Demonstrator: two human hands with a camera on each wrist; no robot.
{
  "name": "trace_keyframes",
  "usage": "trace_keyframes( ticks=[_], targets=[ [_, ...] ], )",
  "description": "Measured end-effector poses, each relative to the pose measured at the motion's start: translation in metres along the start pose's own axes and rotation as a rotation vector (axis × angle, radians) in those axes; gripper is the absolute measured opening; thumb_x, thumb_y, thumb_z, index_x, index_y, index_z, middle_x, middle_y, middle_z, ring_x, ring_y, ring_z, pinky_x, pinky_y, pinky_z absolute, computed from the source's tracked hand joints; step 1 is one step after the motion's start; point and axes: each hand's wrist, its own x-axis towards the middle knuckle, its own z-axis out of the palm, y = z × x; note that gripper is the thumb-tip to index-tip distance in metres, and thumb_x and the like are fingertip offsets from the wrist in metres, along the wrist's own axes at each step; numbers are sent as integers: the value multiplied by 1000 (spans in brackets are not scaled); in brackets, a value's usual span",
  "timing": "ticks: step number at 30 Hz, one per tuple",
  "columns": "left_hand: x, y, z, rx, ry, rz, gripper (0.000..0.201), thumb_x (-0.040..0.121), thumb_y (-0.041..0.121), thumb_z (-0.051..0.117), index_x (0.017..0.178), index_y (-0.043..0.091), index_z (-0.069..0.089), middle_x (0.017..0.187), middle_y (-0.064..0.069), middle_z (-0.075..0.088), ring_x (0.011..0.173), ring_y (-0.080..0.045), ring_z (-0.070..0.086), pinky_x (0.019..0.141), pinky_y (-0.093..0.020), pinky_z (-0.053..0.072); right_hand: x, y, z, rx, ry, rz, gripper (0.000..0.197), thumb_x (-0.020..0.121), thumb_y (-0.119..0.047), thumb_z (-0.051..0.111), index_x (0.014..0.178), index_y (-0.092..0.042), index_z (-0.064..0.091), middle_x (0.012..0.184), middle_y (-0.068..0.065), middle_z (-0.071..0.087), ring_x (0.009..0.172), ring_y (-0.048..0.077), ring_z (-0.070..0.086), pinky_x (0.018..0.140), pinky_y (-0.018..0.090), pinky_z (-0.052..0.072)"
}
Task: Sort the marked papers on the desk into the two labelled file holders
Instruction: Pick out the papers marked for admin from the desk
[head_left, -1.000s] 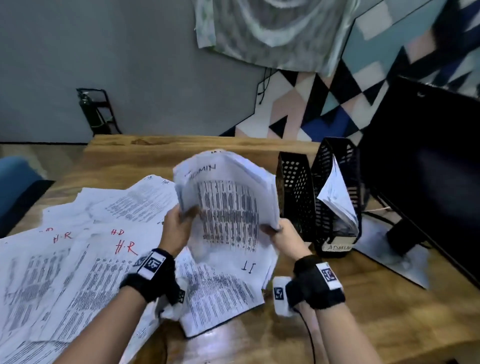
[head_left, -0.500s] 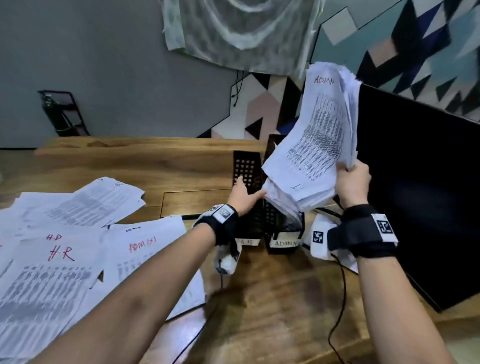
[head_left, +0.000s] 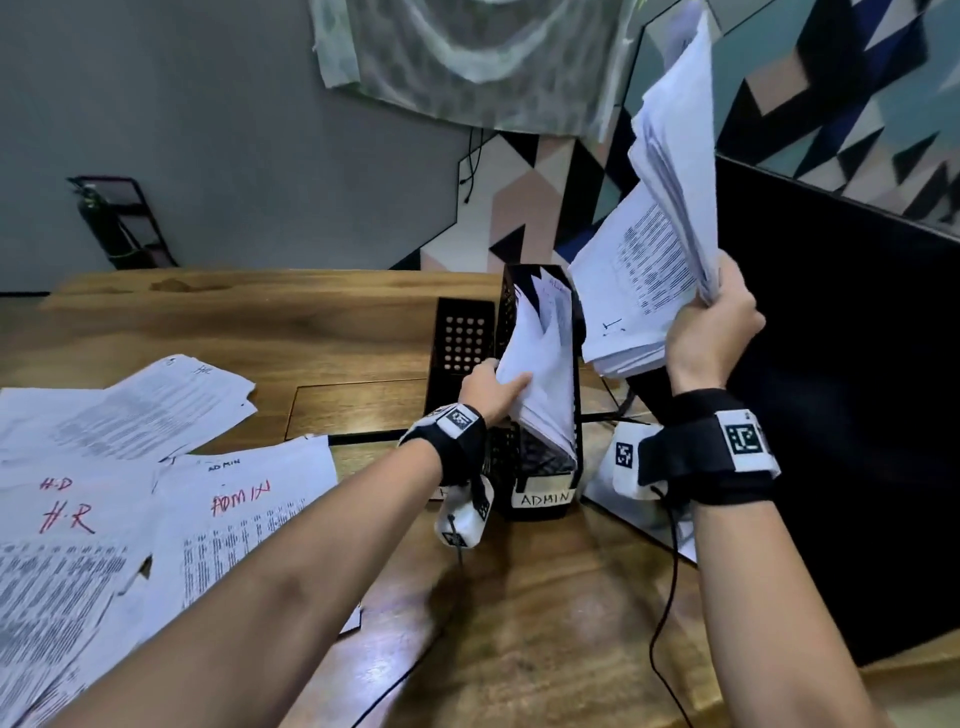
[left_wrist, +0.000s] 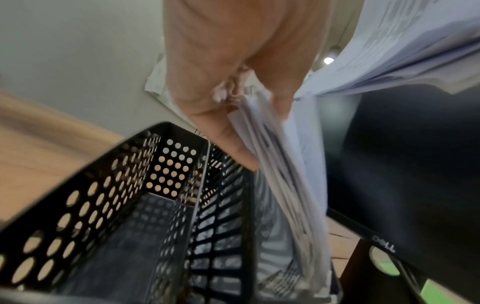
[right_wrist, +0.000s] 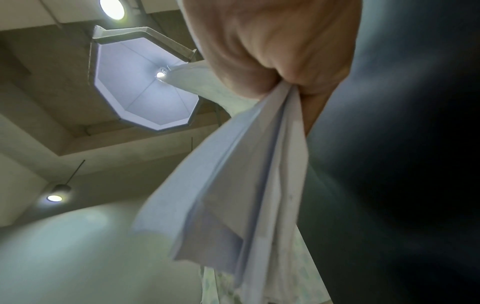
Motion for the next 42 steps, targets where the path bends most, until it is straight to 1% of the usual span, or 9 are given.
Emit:
trace_keyframes(
  ticks=[4,10,14,17,24,30,35,39,42],
  targets=[
    [-4,13,-3,8,60,64,62,86,59,44,124,11,49,114,-7,59,93,-20,54,83,-29,41,2,4,7,17,28,1,53,77,12,30,117,-9,59,104,19,69,94,33,61,67,-1,32],
    [-8,28,12,268,26,-2,92,76,67,53,136,2,26,126,-17,54,109,-34,57,85,-39,46,-1,11,21,7,-50,-39,55,77,11,32,122,-10,57,103,20,69,93,32,63,75,13,37],
    [0,24,13,393,44,-6,42,85,19,58,116,-6,47,118,-25,59,110,-39,58,85,-38,47,-9,21,34,-87,-259,-82,56,76,14,35,121,-11,57,101,24,68,92,35,63,77,24,40],
    [2,27,-4,352,38,64,17,83,11,57,93,-1,56,98,-19,62,104,-36,60,82,-37,48,-19,31,40,-186,-372,-139,47,78,9,36,114,-11,56,92,24,65,85,37,61,74,36,48],
    [-4,42,-25,388,-8,146,37,95,11,41,129,-3,49,139,-21,47,127,-34,45,104,-35,36,-56,39,73,-259,-639,-162,49,77,8,39,123,-7,47,100,30,60,92,42,58,70,37,42],
    [-11,31,-29,280,85,119,15,84,-3,43,89,-7,57,115,-32,59,108,-40,55,84,-37,45,-77,74,78,-228,-722,58,63,73,14,31,129,-11,43,107,29,59,96,41,56,73,29,36],
    [-14,36,-30,242,-37,51,37,98,10,35,129,-5,48,140,-21,47,130,-32,43,106,-34,34,-66,60,73,-105,-557,-100,62,77,4,32,134,-21,40,118,21,58,103,33,55,80,28,38],
    [-15,35,-33,199,3,39,39,95,4,32,131,-2,43,142,-22,43,127,-31,45,103,-33,35,-66,75,84,-419,-917,25,63,82,7,37,141,-12,26,116,27,56,105,40,55,80,37,43],
    [-15,33,-36,172,74,188,28,85,7,44,109,0,58,119,-26,60,107,-31,57,84,-32,42,-72,87,88,-486,-1002,66,45,79,5,42,124,-1,44,114,31,58,104,41,56,80,36,43]
  ],
)
